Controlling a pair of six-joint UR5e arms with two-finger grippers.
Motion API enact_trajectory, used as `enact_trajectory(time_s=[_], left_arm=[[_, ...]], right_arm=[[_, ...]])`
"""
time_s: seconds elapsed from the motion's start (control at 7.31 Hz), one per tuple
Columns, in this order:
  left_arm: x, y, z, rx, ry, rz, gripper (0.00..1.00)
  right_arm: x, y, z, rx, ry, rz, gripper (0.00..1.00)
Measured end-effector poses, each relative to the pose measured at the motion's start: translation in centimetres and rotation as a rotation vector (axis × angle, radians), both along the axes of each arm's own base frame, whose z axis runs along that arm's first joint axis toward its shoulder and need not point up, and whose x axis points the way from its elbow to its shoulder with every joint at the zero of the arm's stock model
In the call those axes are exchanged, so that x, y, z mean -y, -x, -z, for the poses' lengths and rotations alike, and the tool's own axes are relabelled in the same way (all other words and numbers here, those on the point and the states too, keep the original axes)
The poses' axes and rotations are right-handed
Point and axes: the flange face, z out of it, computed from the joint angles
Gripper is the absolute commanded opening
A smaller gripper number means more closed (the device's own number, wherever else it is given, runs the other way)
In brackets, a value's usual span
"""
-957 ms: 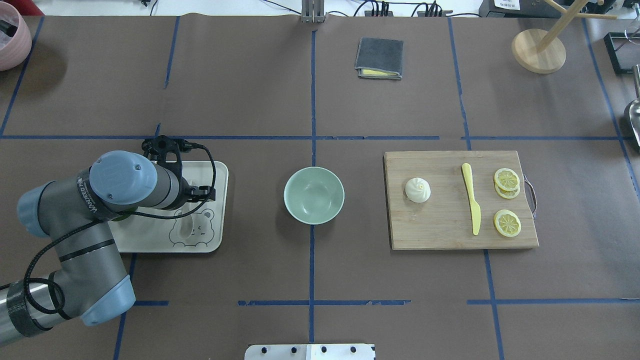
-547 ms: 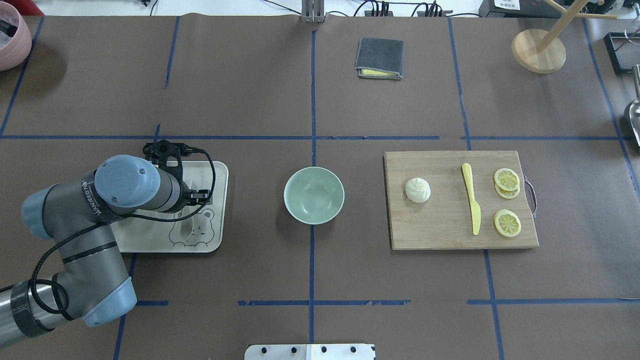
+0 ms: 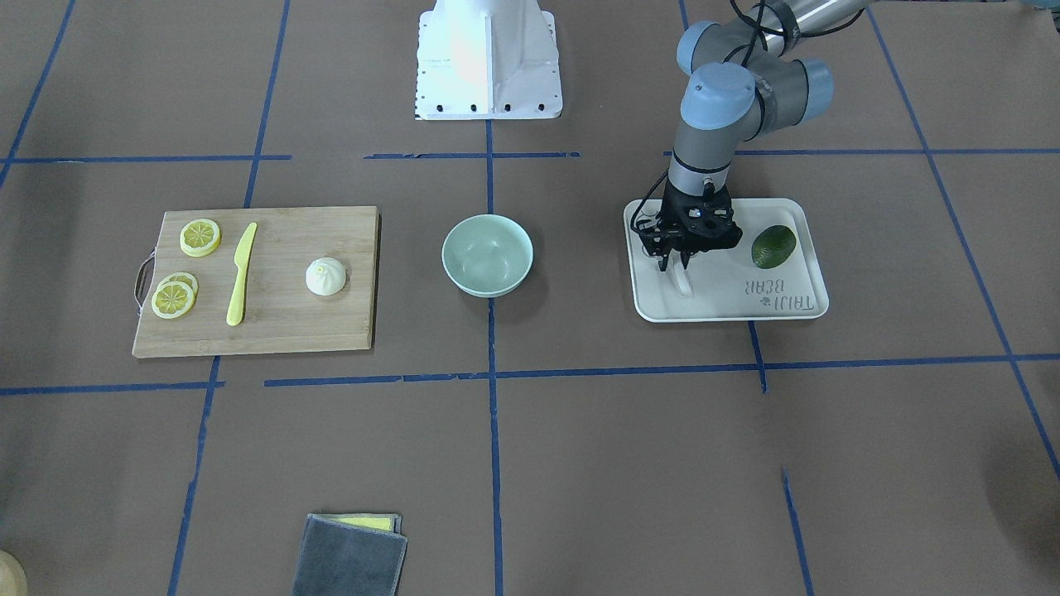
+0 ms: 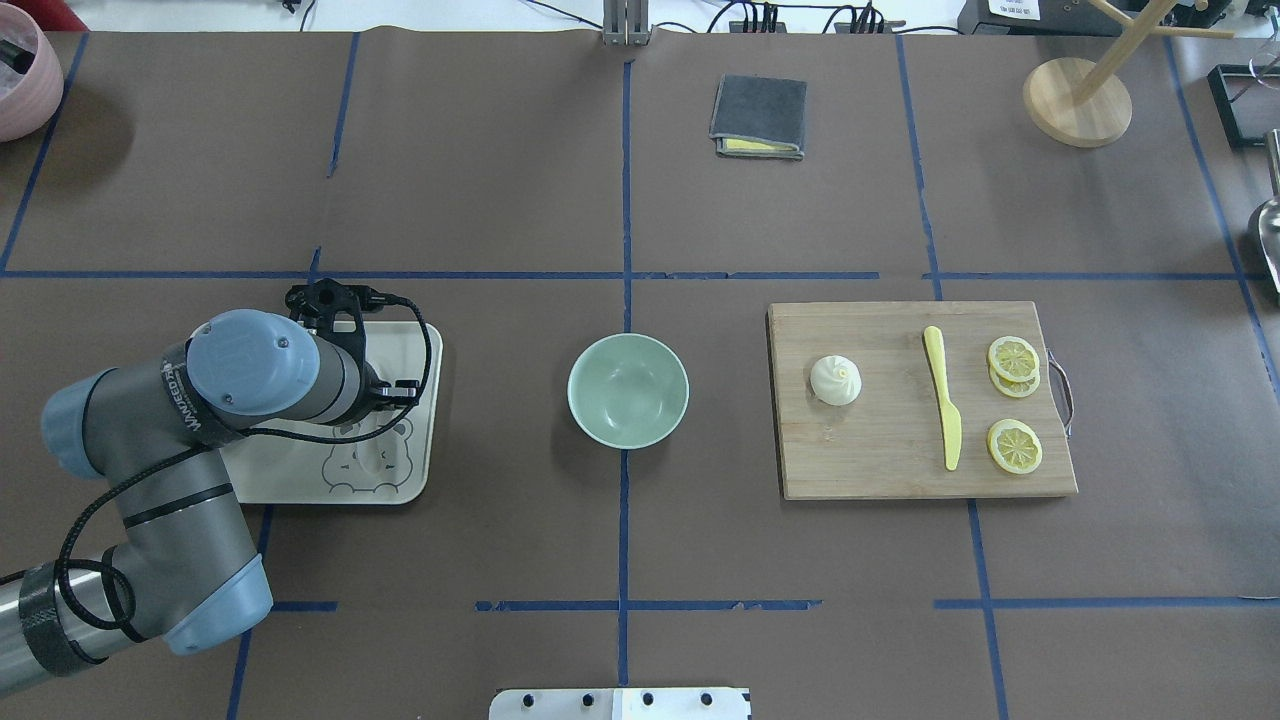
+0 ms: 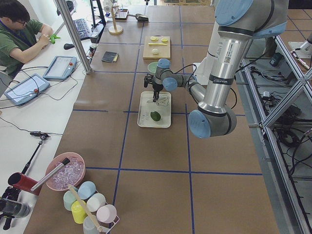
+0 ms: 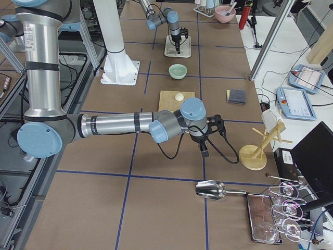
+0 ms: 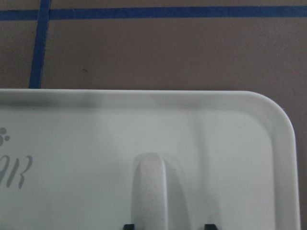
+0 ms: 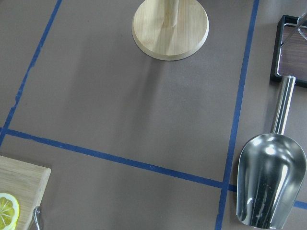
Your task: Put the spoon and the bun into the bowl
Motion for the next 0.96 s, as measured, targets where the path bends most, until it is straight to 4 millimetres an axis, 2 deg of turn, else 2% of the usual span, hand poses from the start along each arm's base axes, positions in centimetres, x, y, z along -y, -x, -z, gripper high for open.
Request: enact_trajectory(time_s=[0.27,0.55,0.68,0.82,0.96], left_arm=[[-0.1,0.3,1.3,-0.022,-0.013,0.001,0.00],[-0.5,1.5,4.6,-0.083,-0.025,0.023,0.00],[-0.2,1.3,6.7,-0.125,0.010,0.072,0.00],[0.5,0.0,9.2,-0.160,0.062,0.142,0.00],[1.5,-2.0,11.6,-0.183,0.115,0.228,0.00]], right_arm=[[0.0,0.0,0.0,0.000,-0.001,0.001,1.00],[0.0,0.1,0.0,-0.001,-0.001,0.001,1.00],[0.0,0.1,0.0,-0.001,-0.002,0.001,1.00],[0.0,0.1,0.0,-0.001,-0.001,0.001,1.00],[0.0,0.1,0.0,-0.001,-0.001,0.001,1.00]])
